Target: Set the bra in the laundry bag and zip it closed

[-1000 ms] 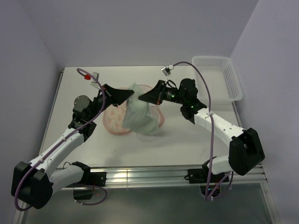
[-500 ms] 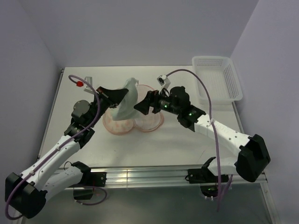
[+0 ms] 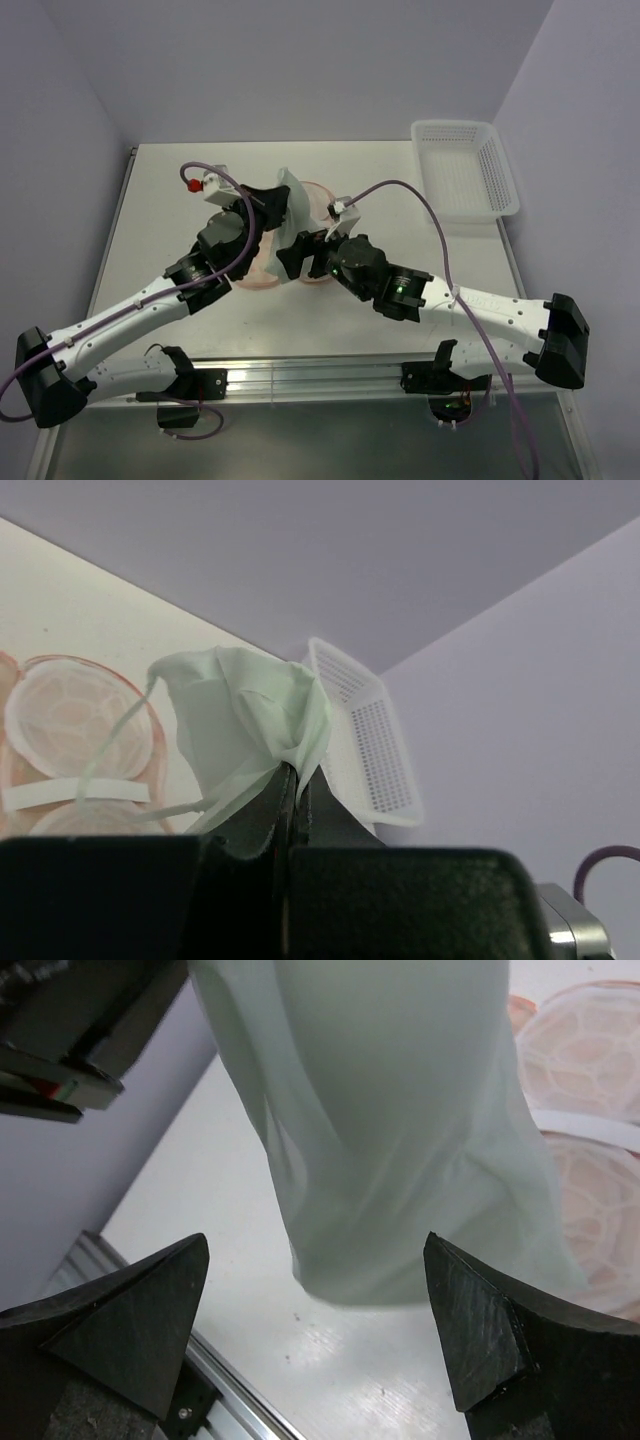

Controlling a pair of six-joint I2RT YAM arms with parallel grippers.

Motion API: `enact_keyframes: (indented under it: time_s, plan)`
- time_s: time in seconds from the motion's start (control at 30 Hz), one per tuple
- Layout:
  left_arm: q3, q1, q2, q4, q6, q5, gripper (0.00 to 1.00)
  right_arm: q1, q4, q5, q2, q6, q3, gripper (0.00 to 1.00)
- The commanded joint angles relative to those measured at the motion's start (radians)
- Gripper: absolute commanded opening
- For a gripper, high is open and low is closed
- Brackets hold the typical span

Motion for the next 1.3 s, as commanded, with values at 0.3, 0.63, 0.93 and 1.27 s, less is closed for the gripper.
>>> enact_keyframes:
  time_s: [0.3, 0.63, 0.93, 1.27]
  plan:
    - [-0.003, -0.072, -0.029, 0.02, 0.0, -0.154, 0.0, 0.058, -0.096, 0.218, 0.155, -0.024, 0.087, 0.89]
    - [-0.06, -0.073, -0.129, 0.033, -0.007, -0.116, 0.0, 0.075, 0.053, 0.05, -0.001, -0.099, -0.048, 0.98]
    - [-0.095, -0.073, -0.151, 0.046, -0.107, -0.015, 0.0, 0.079, 0.089, -0.041, 0.117, -0.125, 0.02, 1.0]
    - [-0.131, -0.081, -0.187, 0.032, -0.136, -0.015, 0.0, 0.075, 0.083, 0.171, 0.167, -0.101, 0.041, 0.3]
